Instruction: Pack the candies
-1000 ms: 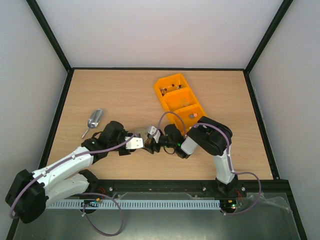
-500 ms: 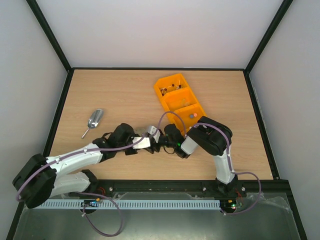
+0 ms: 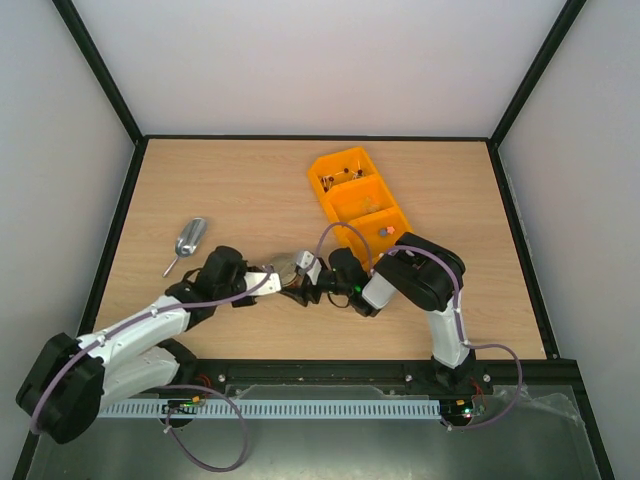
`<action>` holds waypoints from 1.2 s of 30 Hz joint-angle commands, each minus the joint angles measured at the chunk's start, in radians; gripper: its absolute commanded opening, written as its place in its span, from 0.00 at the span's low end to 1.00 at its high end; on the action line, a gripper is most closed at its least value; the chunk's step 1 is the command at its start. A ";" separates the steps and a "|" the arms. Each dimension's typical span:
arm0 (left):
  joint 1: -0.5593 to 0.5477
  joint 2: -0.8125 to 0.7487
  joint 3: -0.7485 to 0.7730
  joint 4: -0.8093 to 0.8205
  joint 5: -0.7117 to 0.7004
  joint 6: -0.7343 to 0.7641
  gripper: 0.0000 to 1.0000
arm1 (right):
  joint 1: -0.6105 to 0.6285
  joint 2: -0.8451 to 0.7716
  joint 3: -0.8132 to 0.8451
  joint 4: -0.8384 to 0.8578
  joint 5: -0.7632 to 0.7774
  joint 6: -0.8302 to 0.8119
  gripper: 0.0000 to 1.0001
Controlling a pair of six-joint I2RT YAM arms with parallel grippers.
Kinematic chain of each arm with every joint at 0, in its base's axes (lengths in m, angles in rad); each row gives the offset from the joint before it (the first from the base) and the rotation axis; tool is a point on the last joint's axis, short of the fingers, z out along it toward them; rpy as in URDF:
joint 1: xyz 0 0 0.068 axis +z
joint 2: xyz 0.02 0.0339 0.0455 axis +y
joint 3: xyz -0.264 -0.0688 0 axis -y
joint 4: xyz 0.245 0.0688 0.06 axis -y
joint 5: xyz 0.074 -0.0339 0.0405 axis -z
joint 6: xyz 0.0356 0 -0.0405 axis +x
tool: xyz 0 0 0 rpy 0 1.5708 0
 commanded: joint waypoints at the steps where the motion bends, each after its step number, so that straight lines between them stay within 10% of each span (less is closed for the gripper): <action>1: 0.079 -0.034 -0.009 -0.132 -0.095 0.024 0.21 | 0.011 -0.004 -0.038 -0.068 -0.066 0.006 0.13; 8: -0.034 -0.143 0.062 -0.256 0.028 -0.037 0.29 | 0.012 0.006 -0.009 -0.086 -0.039 0.030 0.13; 21: -0.162 0.124 0.141 -0.021 -0.016 -0.173 0.36 | 0.012 0.004 -0.001 -0.096 -0.049 0.017 0.13; 36: 0.033 0.019 -0.036 -0.075 -0.096 0.005 0.21 | 0.013 -0.006 -0.032 -0.106 -0.119 -0.024 0.03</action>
